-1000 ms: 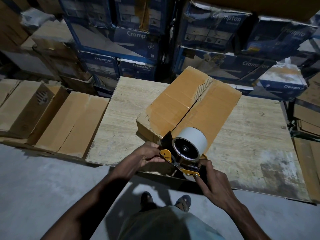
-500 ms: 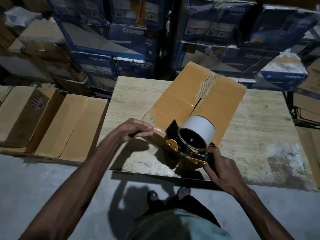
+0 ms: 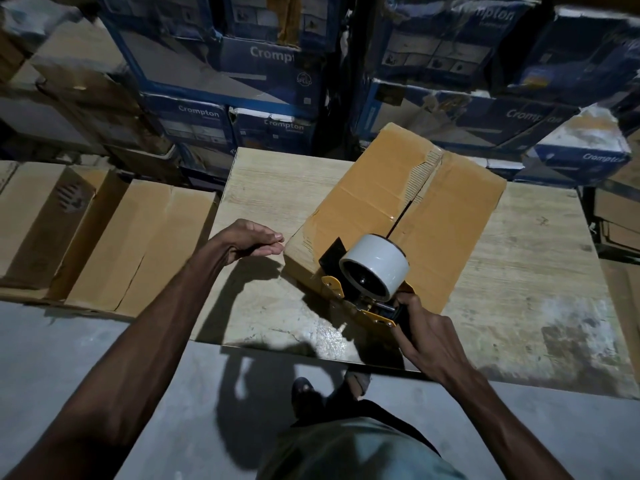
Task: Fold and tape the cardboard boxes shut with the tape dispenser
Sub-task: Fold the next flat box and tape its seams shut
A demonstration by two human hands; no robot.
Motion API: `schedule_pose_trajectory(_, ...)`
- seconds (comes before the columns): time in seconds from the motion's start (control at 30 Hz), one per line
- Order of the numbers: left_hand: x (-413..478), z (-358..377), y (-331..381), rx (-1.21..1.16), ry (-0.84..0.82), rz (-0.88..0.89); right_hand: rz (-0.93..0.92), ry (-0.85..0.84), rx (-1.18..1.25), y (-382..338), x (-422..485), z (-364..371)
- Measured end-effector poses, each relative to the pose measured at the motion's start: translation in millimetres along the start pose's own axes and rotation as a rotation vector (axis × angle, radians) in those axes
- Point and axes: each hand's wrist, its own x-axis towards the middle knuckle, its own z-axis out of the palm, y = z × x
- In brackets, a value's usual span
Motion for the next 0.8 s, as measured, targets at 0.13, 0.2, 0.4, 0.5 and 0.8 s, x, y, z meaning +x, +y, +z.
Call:
schedule_pose_trajectory(0.13, 3.4, -4.3, -7.4, 0.001, 0.012, 0.014, -0.002, -0.011, 0.01, 0.4, 3.4, 9.9)
schedule_pose_trajectory(0.2, 5.1, -4.7, -10.6, -0.004, 0.014, 0.027, -0.003, -0.011, 0.007, 0.3, 3.7, 12.8)
schedule_pose_trajectory(0.4, 11.1, -5.6, -17.7, -0.011, -0.002, 0.059, -0.006, -0.018, -0.039, 1.1, -0.2, 21.0)
schedule_pose_trajectory(0.5, 14.0, -4.7, -22.4, 0.005, 0.002, 0.063, -0.011, -0.02, -0.071, 1.6, 1.1, 22.9)
schedule_pose_trajectory(0.8, 23.3, 5.0, -47.7, -0.048, 0.033, -0.005, -0.024, -0.02, -0.11, 1.7, 2.8, 25.8)
